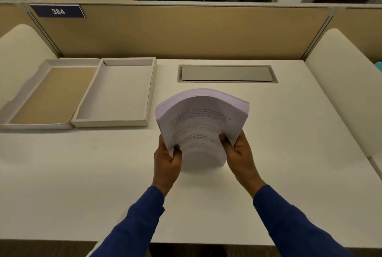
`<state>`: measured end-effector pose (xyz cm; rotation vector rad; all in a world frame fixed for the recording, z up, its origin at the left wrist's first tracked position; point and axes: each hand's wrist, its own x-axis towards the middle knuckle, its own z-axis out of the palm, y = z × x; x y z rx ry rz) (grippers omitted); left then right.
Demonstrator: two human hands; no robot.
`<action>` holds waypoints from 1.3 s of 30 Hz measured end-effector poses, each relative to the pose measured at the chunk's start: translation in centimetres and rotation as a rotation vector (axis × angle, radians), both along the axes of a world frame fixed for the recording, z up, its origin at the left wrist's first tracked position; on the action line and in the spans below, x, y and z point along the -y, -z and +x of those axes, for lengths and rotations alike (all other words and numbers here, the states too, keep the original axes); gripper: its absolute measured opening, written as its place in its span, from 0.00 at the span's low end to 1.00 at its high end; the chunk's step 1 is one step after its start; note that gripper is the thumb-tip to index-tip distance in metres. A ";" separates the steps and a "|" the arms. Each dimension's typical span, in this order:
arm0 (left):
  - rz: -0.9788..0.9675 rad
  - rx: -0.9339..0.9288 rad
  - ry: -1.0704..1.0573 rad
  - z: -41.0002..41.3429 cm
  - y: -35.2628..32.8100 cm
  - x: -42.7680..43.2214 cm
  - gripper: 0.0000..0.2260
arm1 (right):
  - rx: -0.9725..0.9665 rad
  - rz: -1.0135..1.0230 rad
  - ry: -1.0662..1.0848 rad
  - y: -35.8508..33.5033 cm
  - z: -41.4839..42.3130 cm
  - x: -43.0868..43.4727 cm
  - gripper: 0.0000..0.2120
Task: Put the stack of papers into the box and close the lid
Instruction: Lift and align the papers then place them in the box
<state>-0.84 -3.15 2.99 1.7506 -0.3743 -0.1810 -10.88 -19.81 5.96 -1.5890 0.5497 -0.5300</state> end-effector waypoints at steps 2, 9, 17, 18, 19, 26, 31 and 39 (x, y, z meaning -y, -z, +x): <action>0.001 0.009 0.007 0.2 -0.3 0.1 0.24 | 0.001 -0.039 0.017 -0.5 0.1 -0.1 0.23; -0.231 0.101 0.006 3.1 -6.1 0.8 0.21 | 0.147 -0.053 0.064 -4.8 1.6 1.4 0.28; -0.298 0.000 -0.055 2.5 -8.5 2.7 0.20 | 0.099 0.058 0.178 -8.0 3.7 1.1 0.21; -0.299 -0.015 -0.063 2.4 -8.7 2.8 0.21 | 0.089 0.066 0.192 -8.2 3.8 0.9 0.19; -0.296 -0.034 -0.071 2.4 -8.9 2.8 0.23 | 0.077 0.077 0.205 -8.4 3.8 0.8 0.19; -0.186 -0.162 -0.197 2.9 -10.9 3.7 0.22 | 0.029 0.075 0.271 -8.7 4.0 0.0 0.18; -0.188 -0.177 -0.184 2.2 -11.0 4.0 0.20 | 0.004 0.030 0.239 -8.5 3.7 -0.6 0.17; -0.092 -0.011 0.046 2.4 -5.7 1.7 0.16 | -0.061 -0.105 0.076 -2.7 1.8 0.7 0.20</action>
